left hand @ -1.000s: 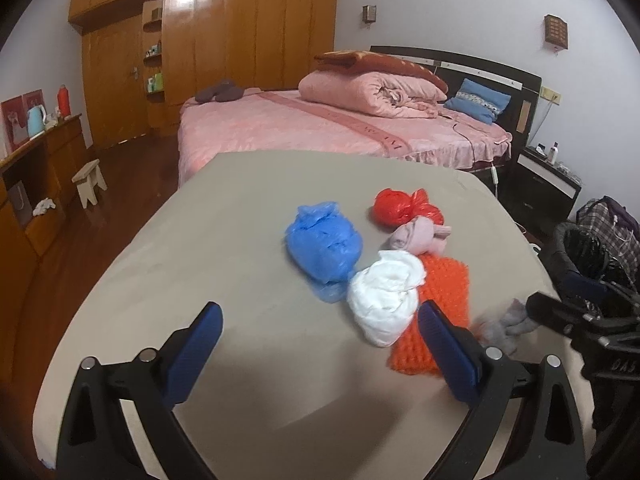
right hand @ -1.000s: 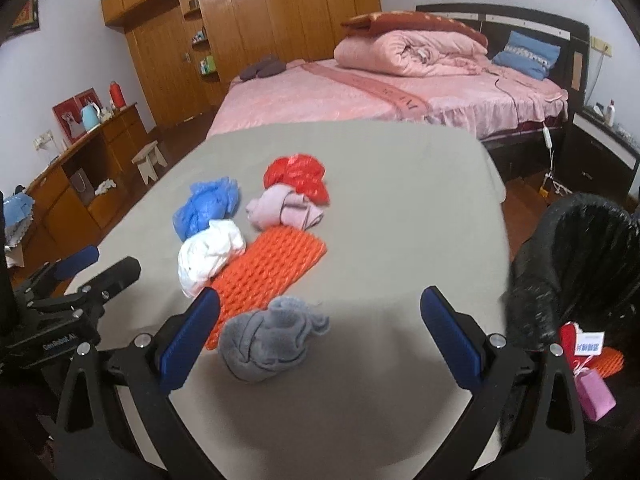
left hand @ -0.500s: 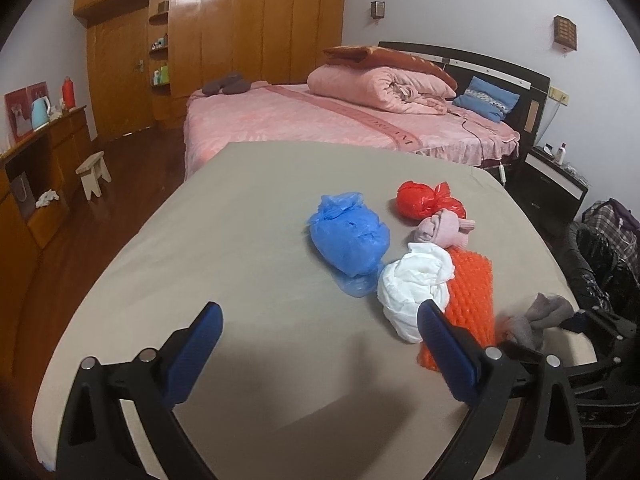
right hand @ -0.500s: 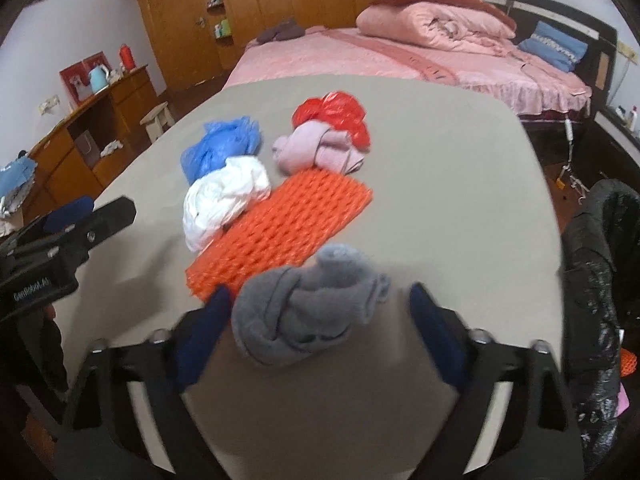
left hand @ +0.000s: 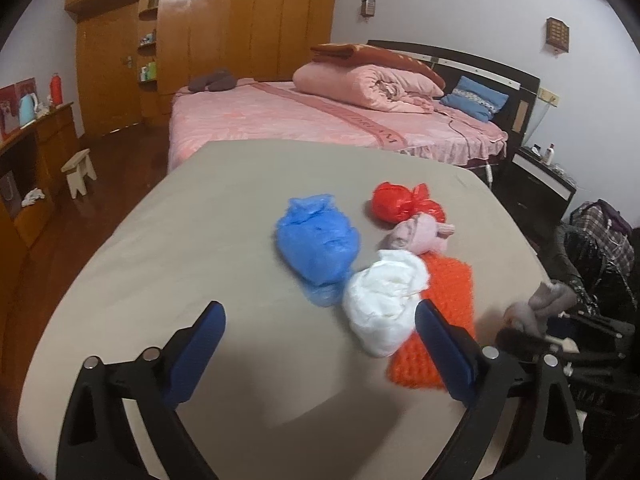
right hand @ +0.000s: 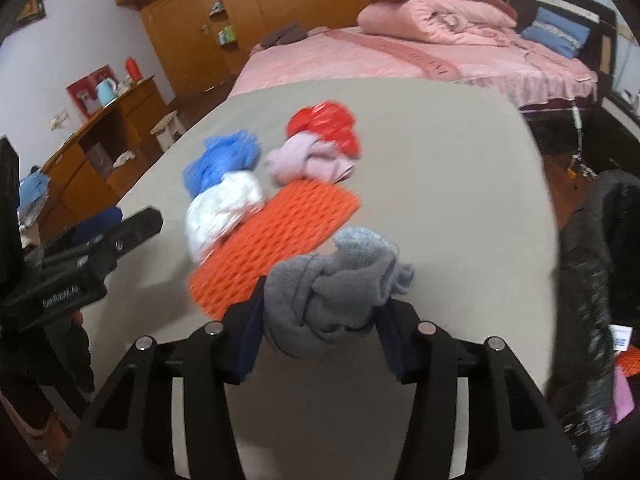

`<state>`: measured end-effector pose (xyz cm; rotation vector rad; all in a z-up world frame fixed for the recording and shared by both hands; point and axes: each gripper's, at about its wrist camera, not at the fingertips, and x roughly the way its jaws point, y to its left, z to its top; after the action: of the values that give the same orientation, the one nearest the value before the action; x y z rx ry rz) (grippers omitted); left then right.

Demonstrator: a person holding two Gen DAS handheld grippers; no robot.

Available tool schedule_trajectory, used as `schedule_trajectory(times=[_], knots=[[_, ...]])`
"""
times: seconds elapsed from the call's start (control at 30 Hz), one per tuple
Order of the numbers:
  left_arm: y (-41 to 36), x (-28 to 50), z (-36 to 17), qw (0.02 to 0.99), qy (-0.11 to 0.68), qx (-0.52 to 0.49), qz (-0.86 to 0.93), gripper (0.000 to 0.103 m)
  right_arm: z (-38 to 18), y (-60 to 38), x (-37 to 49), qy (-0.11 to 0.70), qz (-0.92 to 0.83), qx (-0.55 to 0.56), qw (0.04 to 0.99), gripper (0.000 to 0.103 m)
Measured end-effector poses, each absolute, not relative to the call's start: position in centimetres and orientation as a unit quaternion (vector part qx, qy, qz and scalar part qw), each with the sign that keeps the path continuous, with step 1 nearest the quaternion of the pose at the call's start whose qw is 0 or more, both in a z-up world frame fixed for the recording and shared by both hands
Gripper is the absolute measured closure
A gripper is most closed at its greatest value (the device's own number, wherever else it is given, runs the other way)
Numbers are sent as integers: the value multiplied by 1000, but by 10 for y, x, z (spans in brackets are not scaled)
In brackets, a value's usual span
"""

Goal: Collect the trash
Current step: 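Grasp the white plastic bag with the left gripper while the right holds the grey sock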

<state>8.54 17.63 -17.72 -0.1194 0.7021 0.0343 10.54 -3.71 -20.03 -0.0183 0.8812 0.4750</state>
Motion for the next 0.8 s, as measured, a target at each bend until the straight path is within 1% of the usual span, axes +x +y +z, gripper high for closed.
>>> schedule_trajectory(times=[0.17,0.23,0.47,0.57,0.6,0.63,0.73,0.8], knots=[[163,103,-186,932,357,-63,-5,18,-193,-51,112,413,205,-5,887,54],[159,112,-191,927,369,-67,-13,25,-193,-54,115,412,201,-7,889,54],[152,128,-203,916,393,-80,-23,36,-193,-61,118,414,199,-10,888,54],[150,131,-207,912,400,-86,-27,45,-194,-61,118,415,199,-8,888,54],[150,132,-208,911,402,-88,-30,52,-194,-61,118,416,199,-8,887,54],[149,133,-209,910,404,-89,-32,55,-194,-61,119,417,199,-8,887,54],[148,132,-209,911,401,-90,-31,60,-195,-61,119,418,198,-8,887,54],[149,130,-207,914,395,-89,-28,61,-194,-61,118,417,197,-9,887,54]])
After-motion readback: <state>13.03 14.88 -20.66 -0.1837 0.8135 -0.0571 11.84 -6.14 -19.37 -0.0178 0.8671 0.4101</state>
